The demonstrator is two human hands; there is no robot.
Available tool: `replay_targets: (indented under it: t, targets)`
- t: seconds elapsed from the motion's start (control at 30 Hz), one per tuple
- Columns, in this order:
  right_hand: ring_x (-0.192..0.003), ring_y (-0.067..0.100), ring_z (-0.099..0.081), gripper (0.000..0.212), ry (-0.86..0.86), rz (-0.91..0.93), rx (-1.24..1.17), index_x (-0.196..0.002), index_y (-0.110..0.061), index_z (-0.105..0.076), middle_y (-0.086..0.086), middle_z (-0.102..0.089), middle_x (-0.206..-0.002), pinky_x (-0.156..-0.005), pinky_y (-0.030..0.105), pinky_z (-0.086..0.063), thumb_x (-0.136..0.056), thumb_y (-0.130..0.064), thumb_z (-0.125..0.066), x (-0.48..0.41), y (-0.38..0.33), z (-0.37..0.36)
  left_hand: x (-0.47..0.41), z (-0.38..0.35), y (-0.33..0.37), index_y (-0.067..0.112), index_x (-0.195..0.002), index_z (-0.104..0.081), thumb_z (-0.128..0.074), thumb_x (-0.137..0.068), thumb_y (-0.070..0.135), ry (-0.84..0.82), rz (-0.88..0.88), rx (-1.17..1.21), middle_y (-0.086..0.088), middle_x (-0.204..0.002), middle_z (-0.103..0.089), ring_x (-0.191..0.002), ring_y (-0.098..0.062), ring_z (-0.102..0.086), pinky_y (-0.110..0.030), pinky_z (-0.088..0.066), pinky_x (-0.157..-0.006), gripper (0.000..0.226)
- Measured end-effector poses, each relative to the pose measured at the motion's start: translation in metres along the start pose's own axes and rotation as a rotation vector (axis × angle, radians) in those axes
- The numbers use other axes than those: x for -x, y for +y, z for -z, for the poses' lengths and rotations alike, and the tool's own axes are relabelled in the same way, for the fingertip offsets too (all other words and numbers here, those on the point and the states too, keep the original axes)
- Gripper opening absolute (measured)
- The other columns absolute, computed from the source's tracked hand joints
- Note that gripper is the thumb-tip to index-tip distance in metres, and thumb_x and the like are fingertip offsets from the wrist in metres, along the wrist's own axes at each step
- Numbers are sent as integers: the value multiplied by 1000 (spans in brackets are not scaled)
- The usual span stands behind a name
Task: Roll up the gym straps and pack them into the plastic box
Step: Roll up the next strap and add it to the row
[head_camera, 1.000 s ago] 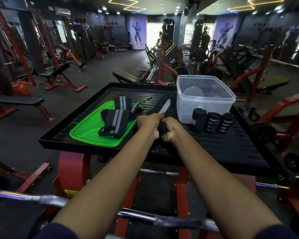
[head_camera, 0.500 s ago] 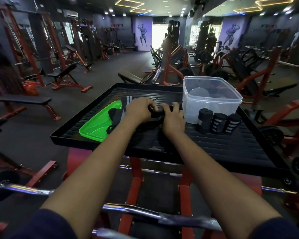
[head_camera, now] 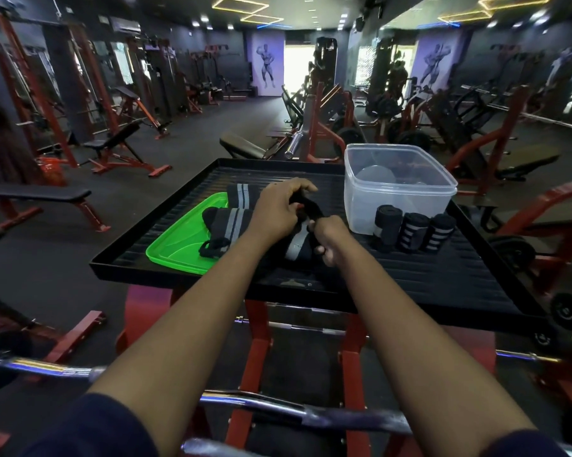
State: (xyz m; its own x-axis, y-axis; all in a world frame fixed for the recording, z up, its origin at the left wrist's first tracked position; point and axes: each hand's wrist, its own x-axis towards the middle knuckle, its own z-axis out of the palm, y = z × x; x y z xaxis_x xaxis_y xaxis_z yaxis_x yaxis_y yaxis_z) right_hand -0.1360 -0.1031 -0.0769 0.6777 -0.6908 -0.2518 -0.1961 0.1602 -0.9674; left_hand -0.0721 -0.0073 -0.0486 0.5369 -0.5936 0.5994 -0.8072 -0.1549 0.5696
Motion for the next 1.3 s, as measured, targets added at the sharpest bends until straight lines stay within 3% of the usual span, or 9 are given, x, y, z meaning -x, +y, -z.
replay_targets:
  t: [0.27,0.5,0.6,0.63,0.73,0.8,1.07,1.17,1.3]
  targets:
    - [-15,10,-16,35,-309,-325,-168,-71,-11,-38,-6,-33,-26,-30,8,-18,-105,-13,-32,2,-5,30,-8,-7,-3,21,-126,-54,-72,-76,7,176,176,185,8,-111,-61,-101,-4,-56,-7,-39,-89,55]
    - [-15,10,-23,39,-255,-381,-551,-69,-1,-42,2,-32,-40,-28,12,-34,-103,-1,-23,-5,7,32,-16,-16,-19,5,-109,-58,-71,-79,20,-6,853,461,-14,-105,-65,-93,-26,-63,-38,-55,-86,36]
    - [-94,14,-70,35,-159,-345,-489,-93,9,-57,8,-66,-81,-89,10,-47,-101,3,-23,-14,13,25,-15,-12,-16,4,-106,-62,-72,-80,37,-141,908,630,-16,-97,-68,-87,-29,-66,-38,-56,-81,43]
    - [-132,14,-48,34,-109,-350,-485,-104,7,-59,6,-65,-103,-107,9,-32,-101,2,-26,-19,14,23,-15,-11,-16,4,-107,-64,-74,-77,39,-217,916,702,-18,-100,-70,-87,-31,-67,-40,-56,-81,47]
    - [-72,4,-71,24,-241,-325,-499,-94,-3,-58,6,-62,-88,-57,0,-45,-103,-10,-36,-21,10,27,-16,-11,-16,8,-123,-59,-73,-77,15,-358,868,741,-19,-106,-68,-88,-32,-67,-42,-57,-75,49]
    - [-34,5,-49,18,-338,-236,-242,-89,-11,-60,3,-63,-78,-25,9,-20,-99,-20,-48,-9,3,32,-17,-14,-19,12,-130,-52,-67,-74,-6,-326,861,674,-21,-113,-65,-96,-36,-65,-45,-56,-75,61]
    - [-95,19,-67,38,-516,-46,166,-115,-16,-66,2,-73,-101,-88,36,-53,-83,-35,-72,5,-2,39,-15,-30,-34,2,-121,-55,-64,-80,-10,39,1038,707,-17,-105,-61,-81,-30,-61,-34,-53,-53,43]
    - [-93,18,-69,24,-635,-24,211,-108,-15,-68,1,-75,-98,-80,33,-58,-85,-18,-72,3,0,46,-14,-32,-39,1,-114,-56,-64,-82,-10,65,1025,758,-17,-101,-62,-81,-25,-59,-22,-46,-35,35]
    - [-59,17,-68,5,-578,-196,-9,-86,-3,-66,10,-71,-75,-60,25,-55,-88,-8,-67,-8,1,47,-9,-39,-42,-3,-104,-60,-55,-86,-13,129,1038,870,-24,-106,-63,-80,-30,-61,-39,-56,-57,21]
